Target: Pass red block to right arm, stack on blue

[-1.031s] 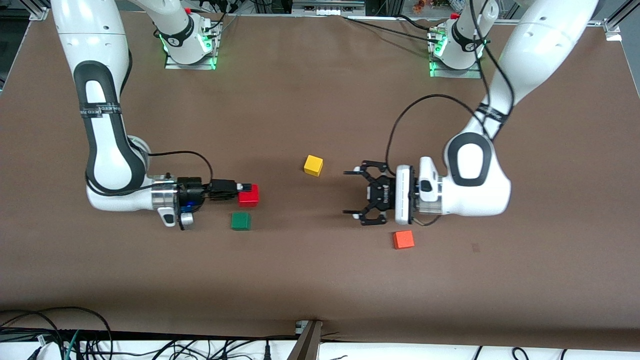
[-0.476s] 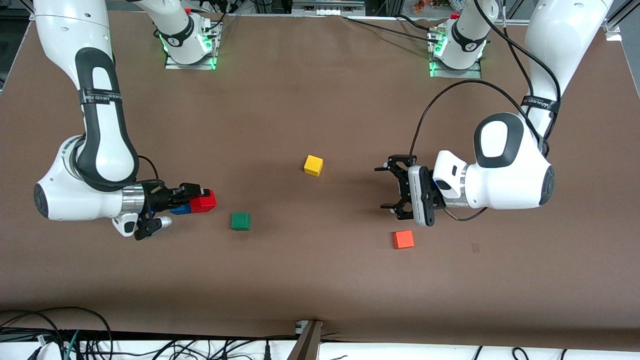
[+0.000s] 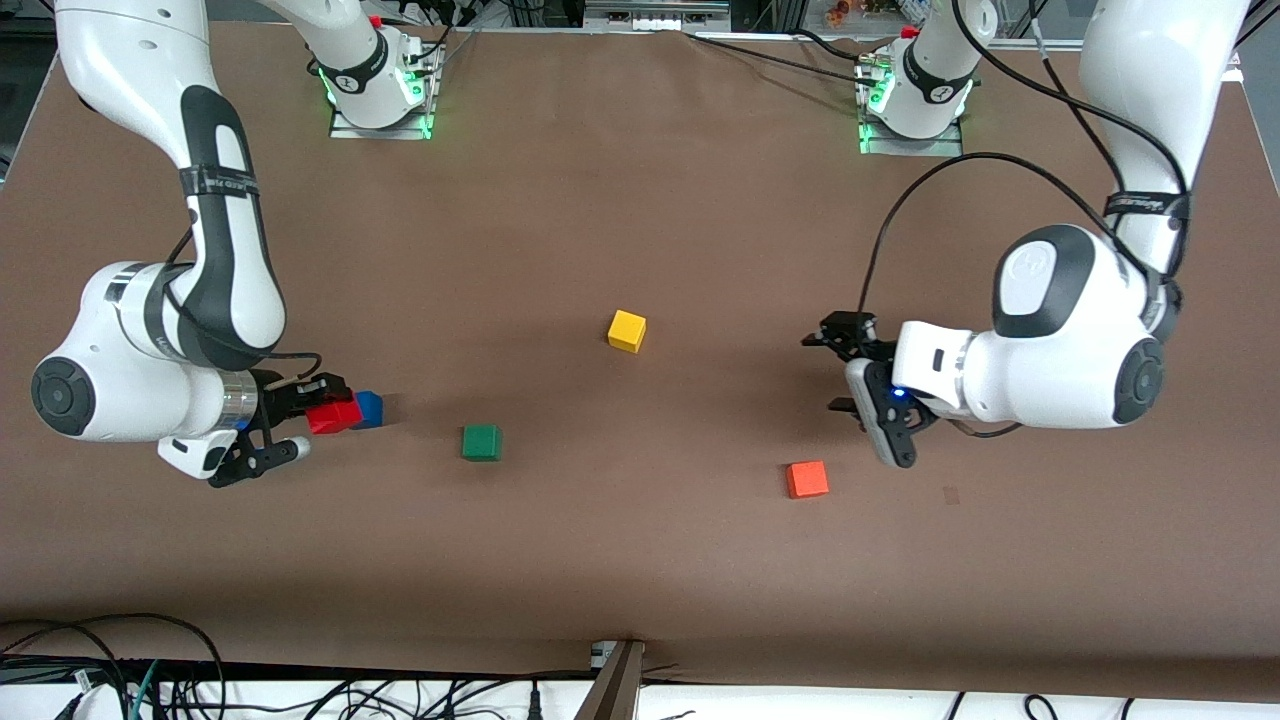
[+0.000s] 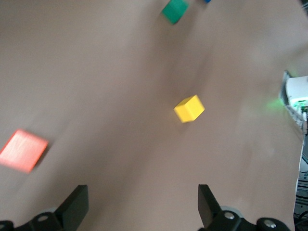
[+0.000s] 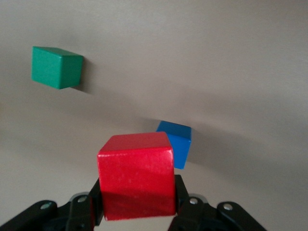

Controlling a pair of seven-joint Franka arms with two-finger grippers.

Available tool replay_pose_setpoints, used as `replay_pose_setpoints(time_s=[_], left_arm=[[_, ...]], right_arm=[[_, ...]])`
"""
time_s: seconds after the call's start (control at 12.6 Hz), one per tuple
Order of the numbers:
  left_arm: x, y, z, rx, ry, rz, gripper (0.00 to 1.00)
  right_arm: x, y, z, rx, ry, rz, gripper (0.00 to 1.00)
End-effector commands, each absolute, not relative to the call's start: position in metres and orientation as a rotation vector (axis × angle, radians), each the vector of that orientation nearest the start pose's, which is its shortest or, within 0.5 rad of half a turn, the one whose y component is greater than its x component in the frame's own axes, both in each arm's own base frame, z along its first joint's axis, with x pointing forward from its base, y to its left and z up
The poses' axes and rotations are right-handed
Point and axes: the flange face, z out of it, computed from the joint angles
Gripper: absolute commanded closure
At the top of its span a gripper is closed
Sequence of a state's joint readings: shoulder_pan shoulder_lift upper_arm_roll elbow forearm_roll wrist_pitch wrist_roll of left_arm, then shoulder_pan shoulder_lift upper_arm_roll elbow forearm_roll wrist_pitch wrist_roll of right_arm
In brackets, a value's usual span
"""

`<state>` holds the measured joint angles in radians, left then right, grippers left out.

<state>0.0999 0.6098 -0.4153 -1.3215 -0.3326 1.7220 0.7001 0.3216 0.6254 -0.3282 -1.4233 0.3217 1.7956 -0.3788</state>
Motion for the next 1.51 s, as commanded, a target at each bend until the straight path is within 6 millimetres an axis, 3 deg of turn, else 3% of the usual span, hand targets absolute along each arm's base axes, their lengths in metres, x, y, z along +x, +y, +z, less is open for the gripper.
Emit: replay_pose_setpoints(time_s=[0.0,0.24,0.56,0.79,1.03,1.27,1.43], left_arm=[[0.671,-0.180,0.415,2.453,-1.004,-0.155,0.00],[0.656,-0.170,0.445,2.628,-0.794,-0.294,0.00],[0.626,-0.118,0.517,2.952,-0.477,-0.294,0.00],[0.587,-0.084,0.530,3.158,-0.250,-0.313,0.00],[0.568,-0.072,0.548,3.237,0.029,-0.260,0.00],[0.549,-0.049,0.546,3.204,0.040,-0.112,0.00],[0.546,-0.047,0.549,3.199,0.032,-0.108,0.00]], right_arm=[[0.684,0.072,0.342,-3.046,-0.346,0.297,0.81],[0.676,0.075,0.343,-3.116,-0.231,0.284,0.81],[0.641,0.064,0.316,-3.120,-0.155,0.128,0.81],[0.627,0.067,0.301,-3.126,-0.119,0.063,0.81],[0.617,0.071,0.286,-3.132,-0.113,0.027,0.81],[0.611,0.070,0.273,-3.138,-0.110,0.007,0.81],[0.609,0.071,0.268,-3.142,-0.117,0.021,0.81]])
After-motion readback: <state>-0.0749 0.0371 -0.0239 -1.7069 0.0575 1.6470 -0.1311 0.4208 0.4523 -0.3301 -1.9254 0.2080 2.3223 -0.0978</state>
